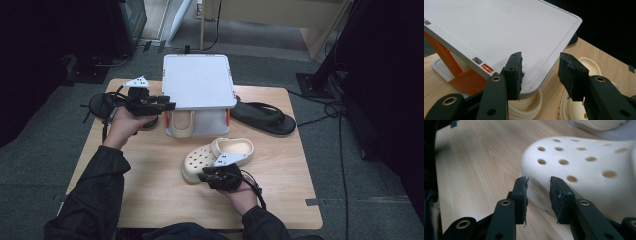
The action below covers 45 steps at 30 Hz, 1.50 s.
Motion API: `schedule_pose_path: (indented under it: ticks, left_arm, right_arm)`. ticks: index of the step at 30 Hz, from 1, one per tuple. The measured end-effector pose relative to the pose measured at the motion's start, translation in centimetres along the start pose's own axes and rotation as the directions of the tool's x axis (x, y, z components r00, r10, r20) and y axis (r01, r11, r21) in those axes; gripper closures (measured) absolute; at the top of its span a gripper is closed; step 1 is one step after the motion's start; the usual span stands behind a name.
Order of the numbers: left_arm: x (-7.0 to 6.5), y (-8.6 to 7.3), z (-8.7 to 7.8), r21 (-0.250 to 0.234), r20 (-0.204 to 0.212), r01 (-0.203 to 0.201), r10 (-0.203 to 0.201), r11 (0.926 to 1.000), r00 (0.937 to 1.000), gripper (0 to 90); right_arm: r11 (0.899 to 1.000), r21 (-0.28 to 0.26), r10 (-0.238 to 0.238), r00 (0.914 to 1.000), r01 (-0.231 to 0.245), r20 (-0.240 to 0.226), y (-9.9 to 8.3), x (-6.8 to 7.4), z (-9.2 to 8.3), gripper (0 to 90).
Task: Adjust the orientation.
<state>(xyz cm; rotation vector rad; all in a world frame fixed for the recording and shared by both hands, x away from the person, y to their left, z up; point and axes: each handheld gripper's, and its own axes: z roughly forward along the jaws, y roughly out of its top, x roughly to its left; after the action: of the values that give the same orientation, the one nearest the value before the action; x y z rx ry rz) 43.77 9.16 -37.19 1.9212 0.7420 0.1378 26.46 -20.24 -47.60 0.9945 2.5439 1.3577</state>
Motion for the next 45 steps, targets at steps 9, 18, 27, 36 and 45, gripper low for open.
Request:
schedule_pose_path:
  ticks: [9,18,27,36,45]
  left_arm:
    - [0.1,0.0,-0.2,0.003,-0.004,-0.007,0.007,1.0000,1.0000,56.9]
    - [0.1,0.0,-0.2,0.005,-0.012,-0.013,0.013,0.9999,0.9998,58.9]
    - [0.1,-0.1,-0.2,0.004,-0.011,-0.017,0.017,0.9998,0.9998,58.8]
    - [0.0,-0.1,-0.2,0.002,-0.015,-0.014,0.014,0.9999,0.9998,58.6]
    - [0.1,-0.1,-0.2,0.002,-0.011,-0.013,0.013,0.9999,0.9999,58.6]
  right_arm:
    - [1.000,-0.017,0.000,0.9995,0.000,-0.032,1.0,0.4,1.7,69.0]
    - [0.999,-0.035,0.005,0.9989,-0.007,-0.047,2.1,0.5,3.5,70.6]
    - [0.998,-0.061,0.018,0.9994,-0.020,-0.029,3.3,0.1,1.7,69.9]
    - [0.988,-0.151,0.042,0.9972,-0.032,0.061,4.2,-3.4,-3.5,67.7]
    - [0.996,-0.086,0.002,0.9963,0.005,0.086,4.0,-7.8,-4.8,55.7]
